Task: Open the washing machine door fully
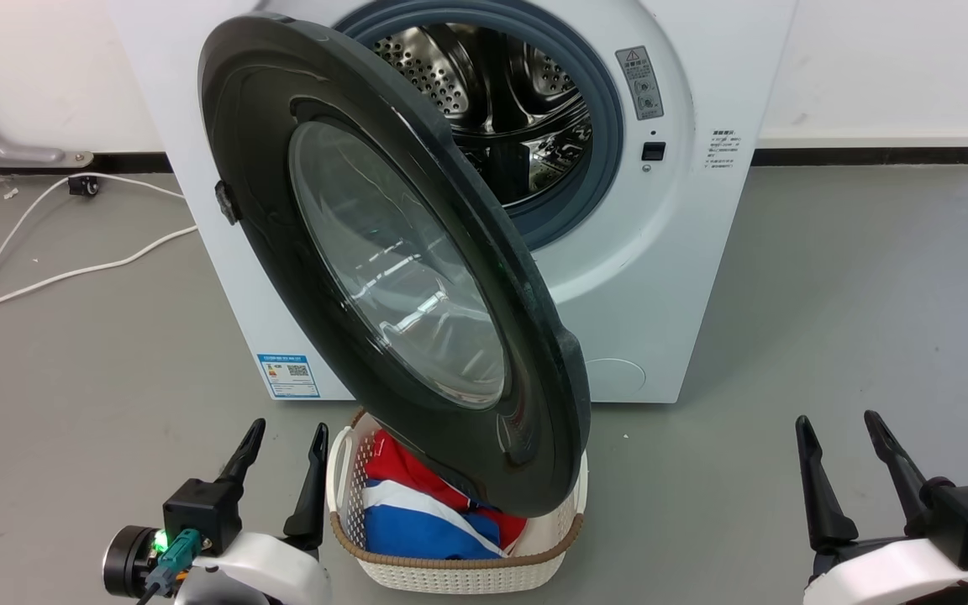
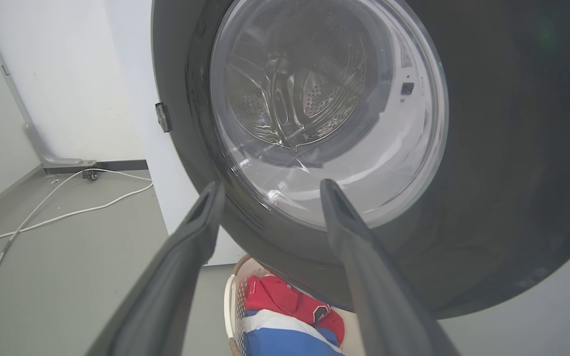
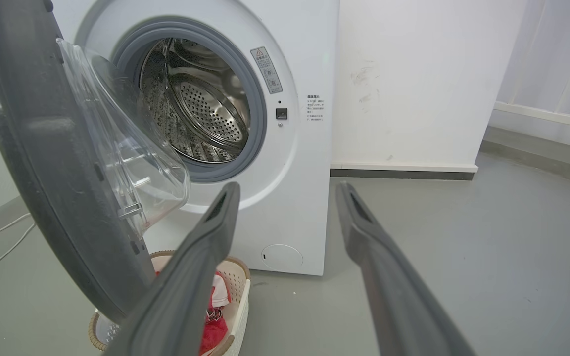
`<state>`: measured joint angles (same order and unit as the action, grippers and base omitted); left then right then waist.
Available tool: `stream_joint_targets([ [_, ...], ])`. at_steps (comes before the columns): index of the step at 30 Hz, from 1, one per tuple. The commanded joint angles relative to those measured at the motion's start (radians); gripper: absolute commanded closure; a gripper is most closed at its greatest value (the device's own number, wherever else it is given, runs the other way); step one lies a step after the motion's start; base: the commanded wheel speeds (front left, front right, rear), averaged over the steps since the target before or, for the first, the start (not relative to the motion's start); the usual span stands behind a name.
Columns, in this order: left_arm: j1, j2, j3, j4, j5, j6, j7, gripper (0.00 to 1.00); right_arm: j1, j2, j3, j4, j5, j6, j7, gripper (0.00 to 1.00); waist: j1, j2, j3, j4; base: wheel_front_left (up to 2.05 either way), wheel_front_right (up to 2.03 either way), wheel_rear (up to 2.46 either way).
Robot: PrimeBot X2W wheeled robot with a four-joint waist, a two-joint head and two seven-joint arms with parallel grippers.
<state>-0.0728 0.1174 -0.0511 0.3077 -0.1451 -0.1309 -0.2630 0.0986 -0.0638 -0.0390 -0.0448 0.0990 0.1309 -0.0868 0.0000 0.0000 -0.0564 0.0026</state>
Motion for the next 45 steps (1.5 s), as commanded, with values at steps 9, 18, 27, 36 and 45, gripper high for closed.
stream_joint_targets([
  [9,-0.021,0.000,-0.011,-0.010,-0.008,0.000,-0.002,1.00,-0.020,0.010,-0.002,0.005,0.006,0.000,-0.003,0.00,0.0000,0.0000,0.004,0.009,0.00,0.00,0.00],
  [18,-0.034,-0.021,-0.002,-0.093,-0.029,0.003,-0.002,1.00,-0.022,0.013,-0.002,0.021,0.009,0.000,-0.009,0.00,0.0000,0.0000,0.002,0.013,0.00,0.00,0.00],
  [27,-0.121,-0.055,-0.064,-0.278,-0.040,0.013,-0.002,1.00,-0.023,0.014,-0.007,0.027,0.005,0.000,-0.006,0.00,0.0000,0.0000,0.004,0.021,0.00,0.00,0.00],
  [36,-0.308,-0.067,-0.276,-0.398,-0.132,0.071,0.015,1.00,-0.021,0.014,-0.022,0.024,-0.001,0.000,0.004,0.00,0.0000,0.0000,0.004,0.028,0.00,0.00,0.00],
  [45,-0.466,-0.066,-0.599,-0.377,-0.311,0.196,0.058,1.00,-0.010,0.015,-0.026,0.015,-0.004,0.000,0.020,0.00,0.0000,0.0000,-0.001,0.011,0.00,0.00,0.00],
])
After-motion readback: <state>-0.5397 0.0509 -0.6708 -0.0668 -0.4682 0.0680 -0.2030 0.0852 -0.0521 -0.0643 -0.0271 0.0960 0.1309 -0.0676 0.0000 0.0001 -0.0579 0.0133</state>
